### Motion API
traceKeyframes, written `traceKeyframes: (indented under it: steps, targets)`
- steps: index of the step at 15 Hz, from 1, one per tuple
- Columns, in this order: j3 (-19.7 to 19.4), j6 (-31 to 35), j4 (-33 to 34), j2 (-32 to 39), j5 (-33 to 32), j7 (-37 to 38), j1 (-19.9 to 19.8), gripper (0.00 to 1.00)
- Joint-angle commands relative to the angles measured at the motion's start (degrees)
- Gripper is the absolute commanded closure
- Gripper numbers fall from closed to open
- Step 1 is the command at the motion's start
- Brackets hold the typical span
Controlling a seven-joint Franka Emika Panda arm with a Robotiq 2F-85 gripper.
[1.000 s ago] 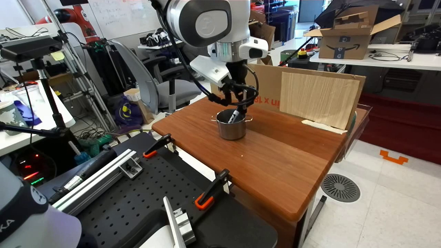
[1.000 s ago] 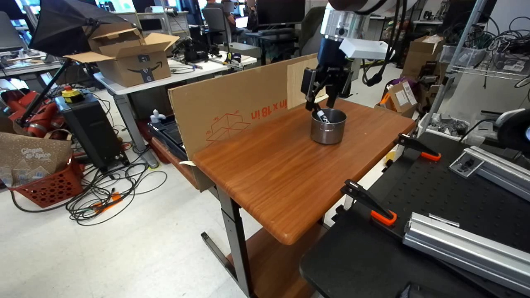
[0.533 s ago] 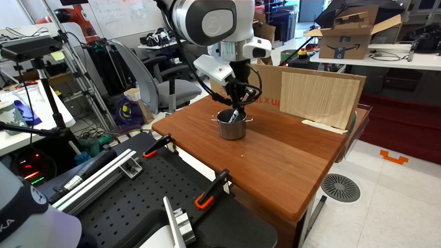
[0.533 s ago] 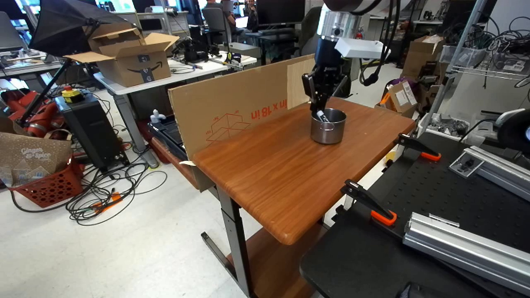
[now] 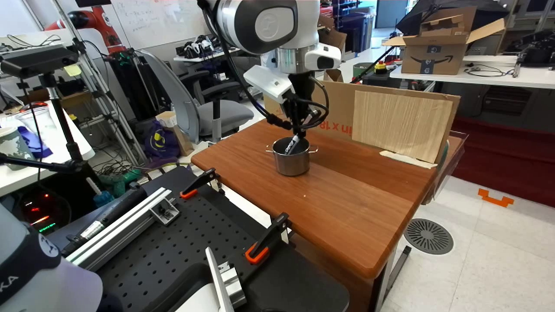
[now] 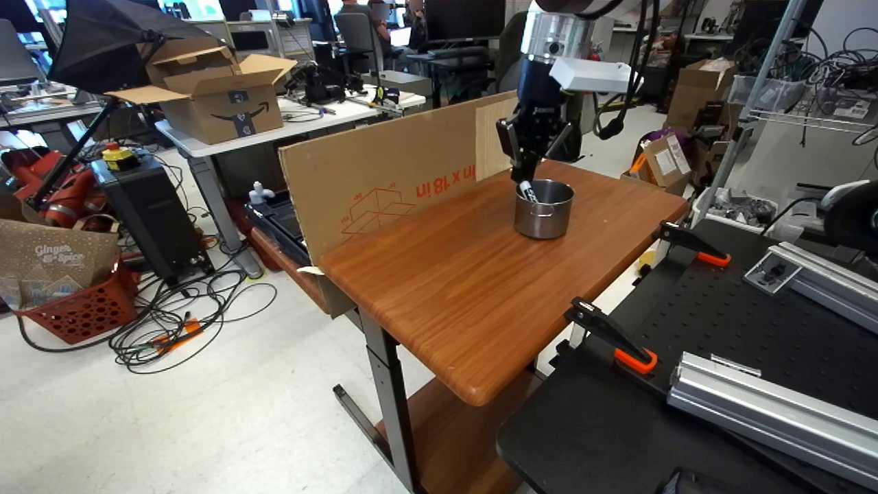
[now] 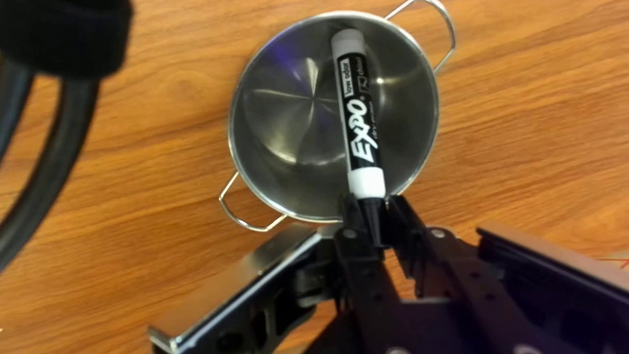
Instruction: Take the black marker out of the silver pot and place it on the table
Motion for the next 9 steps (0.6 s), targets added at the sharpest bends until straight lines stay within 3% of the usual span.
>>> traceKeyframes:
  steps: [1,9]
  targets:
    - [-1.96,-3.74,-0.19,-3.24,-3.28,3.62,2.12,0.95]
    - [-3.50,-9.46,2.20,-10.45,-13.32,14.08,5.54,0.95]
